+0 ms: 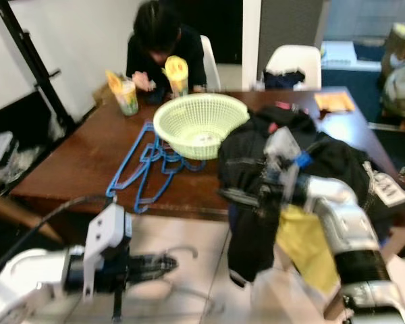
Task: Hang hanger
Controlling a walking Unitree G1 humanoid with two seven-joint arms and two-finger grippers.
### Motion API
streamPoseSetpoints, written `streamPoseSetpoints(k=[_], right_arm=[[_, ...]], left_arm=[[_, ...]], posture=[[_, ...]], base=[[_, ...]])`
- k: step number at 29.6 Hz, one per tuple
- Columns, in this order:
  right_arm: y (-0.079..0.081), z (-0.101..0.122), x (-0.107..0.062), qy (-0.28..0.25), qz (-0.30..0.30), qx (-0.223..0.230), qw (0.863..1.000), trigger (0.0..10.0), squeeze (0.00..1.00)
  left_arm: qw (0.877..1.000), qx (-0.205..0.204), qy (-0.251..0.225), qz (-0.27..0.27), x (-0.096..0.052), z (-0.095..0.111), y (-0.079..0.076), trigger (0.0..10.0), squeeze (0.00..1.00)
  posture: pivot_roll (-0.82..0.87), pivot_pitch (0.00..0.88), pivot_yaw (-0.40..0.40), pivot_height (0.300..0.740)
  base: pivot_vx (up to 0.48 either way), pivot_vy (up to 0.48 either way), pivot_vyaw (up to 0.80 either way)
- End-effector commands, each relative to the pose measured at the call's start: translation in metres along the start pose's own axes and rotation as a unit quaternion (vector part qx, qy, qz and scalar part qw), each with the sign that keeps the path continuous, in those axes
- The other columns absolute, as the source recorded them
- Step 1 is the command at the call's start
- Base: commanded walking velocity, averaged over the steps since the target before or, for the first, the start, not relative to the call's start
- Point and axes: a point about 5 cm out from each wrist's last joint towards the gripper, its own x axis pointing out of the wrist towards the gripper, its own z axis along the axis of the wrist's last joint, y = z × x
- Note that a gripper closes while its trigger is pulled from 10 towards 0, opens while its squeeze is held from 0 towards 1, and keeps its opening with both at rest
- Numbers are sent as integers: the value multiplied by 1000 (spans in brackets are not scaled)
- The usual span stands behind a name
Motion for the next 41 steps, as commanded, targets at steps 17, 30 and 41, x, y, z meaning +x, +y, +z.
streamPoseSetpoints(k=[17,30,41], right_arm=[[-1,-25,3,30,-68,34,997,10000,0],[2,-26,-2,52,-50,28,997,10000,0],[17,-17,-15,45,32,14,998,10000,0]], left_arm=[[999,14,0,50,3,-7,27,10000,0],[981,28,-91,171,-11,11,71,10000,0],[988,18,-96,116,-24,-1,72,10000,0]], posture=[[15,0,64,740],[13,0,63,740],[9,0,65,740]], base=[[-308,0,-583],[0,0,-474],[0,0,0]])
